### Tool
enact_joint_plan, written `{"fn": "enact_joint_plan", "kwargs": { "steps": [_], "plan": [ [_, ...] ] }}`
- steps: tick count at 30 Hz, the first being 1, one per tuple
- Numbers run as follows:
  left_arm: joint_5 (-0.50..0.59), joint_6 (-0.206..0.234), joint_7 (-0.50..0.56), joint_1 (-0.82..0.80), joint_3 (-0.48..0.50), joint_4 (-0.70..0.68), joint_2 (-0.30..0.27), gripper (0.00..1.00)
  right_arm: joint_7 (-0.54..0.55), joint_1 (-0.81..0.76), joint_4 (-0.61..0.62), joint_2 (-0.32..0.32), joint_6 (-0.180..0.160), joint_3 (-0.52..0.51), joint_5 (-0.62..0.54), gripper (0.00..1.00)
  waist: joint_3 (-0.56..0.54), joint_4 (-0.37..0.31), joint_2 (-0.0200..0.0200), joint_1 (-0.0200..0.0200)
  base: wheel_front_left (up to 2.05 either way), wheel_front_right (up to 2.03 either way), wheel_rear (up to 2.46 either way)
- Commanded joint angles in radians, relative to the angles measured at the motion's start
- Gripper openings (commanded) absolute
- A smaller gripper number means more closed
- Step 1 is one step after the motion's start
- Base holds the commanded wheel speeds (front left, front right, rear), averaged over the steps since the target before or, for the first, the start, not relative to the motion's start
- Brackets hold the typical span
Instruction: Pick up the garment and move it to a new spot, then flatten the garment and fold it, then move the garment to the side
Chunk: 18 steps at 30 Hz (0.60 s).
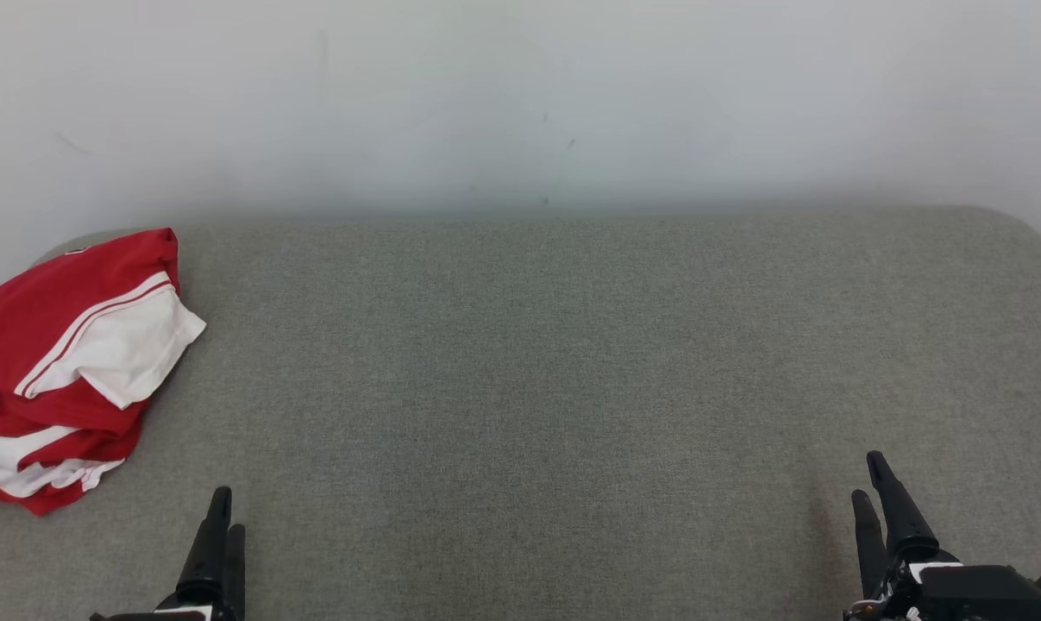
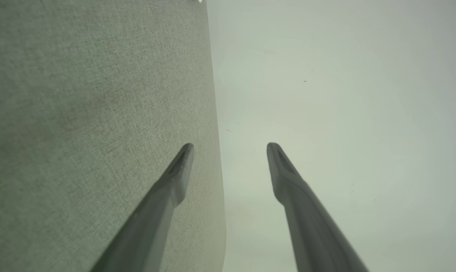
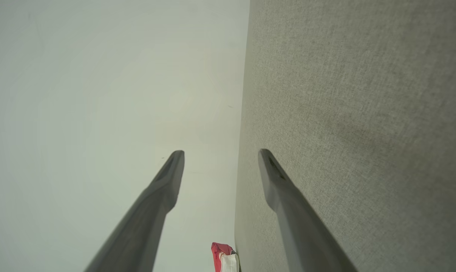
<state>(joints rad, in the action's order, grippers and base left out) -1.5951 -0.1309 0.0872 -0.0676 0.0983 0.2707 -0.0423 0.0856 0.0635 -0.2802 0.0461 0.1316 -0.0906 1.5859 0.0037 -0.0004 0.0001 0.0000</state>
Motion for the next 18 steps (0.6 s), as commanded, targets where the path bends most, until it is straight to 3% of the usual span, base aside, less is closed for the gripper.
{"fn": "enact_joint_plan", "kwargs": {
  "steps": [1, 10, 18],
  "plan": [
    [0.026, 0.000, -0.015, -0.013, -0.003, -0.026, -0.005, 1.00, -0.015, 0.014, 0.022, 0.003, 0.000, 0.009, -0.028, 1.00, 0.000, 0.000, -0.0001, 0.0000, 0.00, 0.00, 0.00],
    [0.145, 0.000, -0.053, -0.006, -0.006, -0.047, -0.005, 1.00, -0.053, 0.008, 0.039, 0.003, 0.000, 0.030, -0.156, 1.00, 0.000, -0.002, -0.0001, 0.0000, 0.00, 0.00, 0.00],
    [0.333, 0.000, -0.087, 0.001, -0.012, -0.070, -0.006, 1.00, -0.087, 0.001, 0.064, 0.003, 0.000, 0.046, -0.300, 1.00, 0.001, -0.004, -0.0001, 0.0000, 0.00, 0.00, 0.00]
  ]
}}
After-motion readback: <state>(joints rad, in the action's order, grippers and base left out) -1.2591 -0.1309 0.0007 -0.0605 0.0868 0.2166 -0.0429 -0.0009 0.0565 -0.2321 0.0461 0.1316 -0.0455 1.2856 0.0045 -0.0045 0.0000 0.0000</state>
